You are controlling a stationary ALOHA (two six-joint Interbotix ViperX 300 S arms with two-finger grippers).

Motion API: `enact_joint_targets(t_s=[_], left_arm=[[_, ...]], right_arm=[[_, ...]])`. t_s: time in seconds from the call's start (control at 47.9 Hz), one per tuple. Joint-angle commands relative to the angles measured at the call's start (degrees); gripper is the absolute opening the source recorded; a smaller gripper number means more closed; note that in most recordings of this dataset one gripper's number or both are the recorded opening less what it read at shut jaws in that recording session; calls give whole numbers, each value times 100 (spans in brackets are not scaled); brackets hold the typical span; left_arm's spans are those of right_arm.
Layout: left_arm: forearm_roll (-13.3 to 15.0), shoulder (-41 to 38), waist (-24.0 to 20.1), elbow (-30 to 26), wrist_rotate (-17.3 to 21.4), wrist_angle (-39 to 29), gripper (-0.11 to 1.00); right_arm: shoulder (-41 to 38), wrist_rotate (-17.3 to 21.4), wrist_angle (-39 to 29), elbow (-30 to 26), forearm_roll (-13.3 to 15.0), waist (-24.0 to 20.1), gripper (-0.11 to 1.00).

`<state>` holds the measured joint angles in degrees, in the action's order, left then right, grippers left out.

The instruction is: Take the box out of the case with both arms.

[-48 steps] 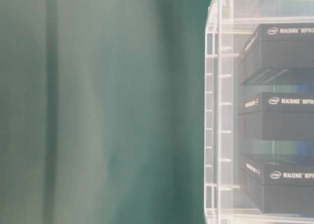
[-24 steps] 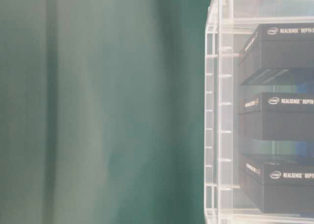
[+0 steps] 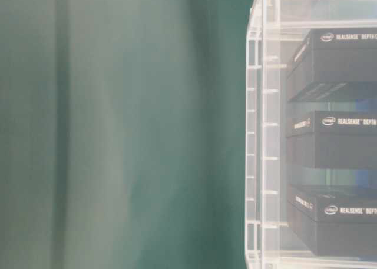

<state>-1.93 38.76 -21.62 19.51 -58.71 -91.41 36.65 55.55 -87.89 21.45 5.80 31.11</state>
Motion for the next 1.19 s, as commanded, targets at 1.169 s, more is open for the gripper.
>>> enact_joint_targets(t_s=[1.169], left_arm=[[-35, -2030, 132, -1494, -554, 26, 92]], right_arm=[[-1969, 527, 598, -1345, -290, -642, 96]])
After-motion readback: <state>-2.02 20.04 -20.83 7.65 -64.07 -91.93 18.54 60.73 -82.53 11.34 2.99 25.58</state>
